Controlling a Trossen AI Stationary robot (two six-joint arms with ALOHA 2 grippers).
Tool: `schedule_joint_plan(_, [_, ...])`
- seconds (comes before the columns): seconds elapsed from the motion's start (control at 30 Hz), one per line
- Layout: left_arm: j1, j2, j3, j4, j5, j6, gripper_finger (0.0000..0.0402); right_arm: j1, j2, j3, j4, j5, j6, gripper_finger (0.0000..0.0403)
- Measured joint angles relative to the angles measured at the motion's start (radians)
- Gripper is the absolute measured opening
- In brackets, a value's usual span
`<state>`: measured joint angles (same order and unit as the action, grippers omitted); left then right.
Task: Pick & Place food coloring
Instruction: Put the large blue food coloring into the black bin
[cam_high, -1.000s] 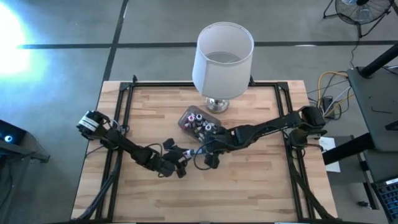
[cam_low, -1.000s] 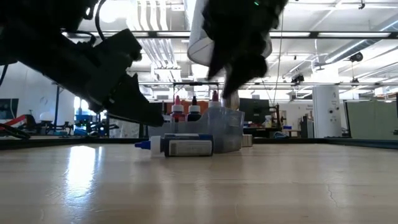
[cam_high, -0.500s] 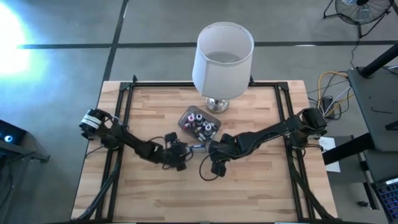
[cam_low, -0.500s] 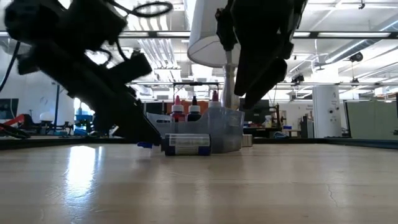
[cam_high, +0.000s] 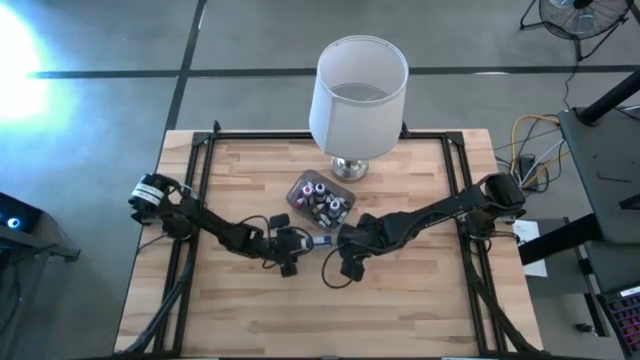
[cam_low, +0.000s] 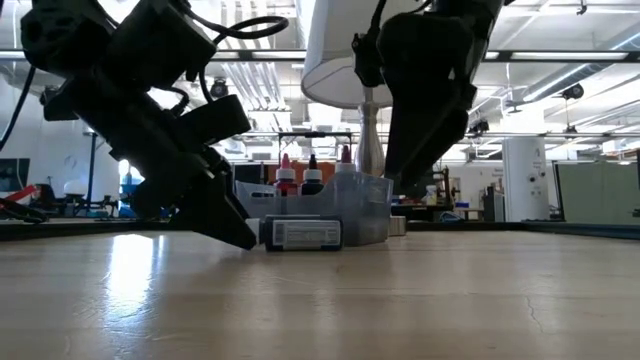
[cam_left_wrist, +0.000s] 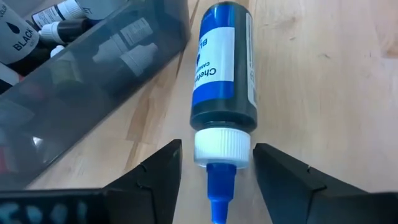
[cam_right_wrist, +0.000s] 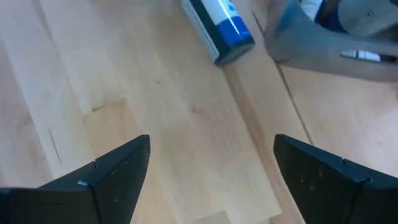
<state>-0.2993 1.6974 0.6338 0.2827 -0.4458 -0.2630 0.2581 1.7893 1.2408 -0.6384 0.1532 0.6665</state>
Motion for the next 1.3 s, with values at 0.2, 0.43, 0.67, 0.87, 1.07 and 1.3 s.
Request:
schedule_joint_plan(0.2, [-0.001,0.0,0.001,-0.004,0.0,0.002,0.0131,0.001,0.0,-0.011,0.009,0.003,0.02,0.0334])
schedule_joint_plan(0.43, [-0.014,-0.042,0.039,-0.039,0.005,0.004,0.008,0.001,0.0,-0.012,0.035,0.004,0.015,0.0332])
schedule_joint_plan(0.67, [-0.019,-0.161,0.242,-0.554,0.02,-0.002,0.0082,0.007,-0.008,-0.013,0.052,0.013,-0.021,0.0325])
schedule_joint_plan(0.87, [-0.019,-0.176,0.546,-1.108,0.13,-0.08,0.0082,0.011,-0.021,-0.013,0.105,0.062,-0.056,0.0324])
schedule_joint_plan(1.07, [-0.016,-0.097,0.804,-1.504,0.299,-0.189,0.0081,0.025,-0.033,-0.024,0.259,0.111,-0.072,0.0324])
schedule_joint_plan(1.3, [-0.002,0.009,0.826,-1.641,0.545,-0.329,0.0081,0.044,-0.036,-0.073,0.401,0.111,-0.032,0.0324])
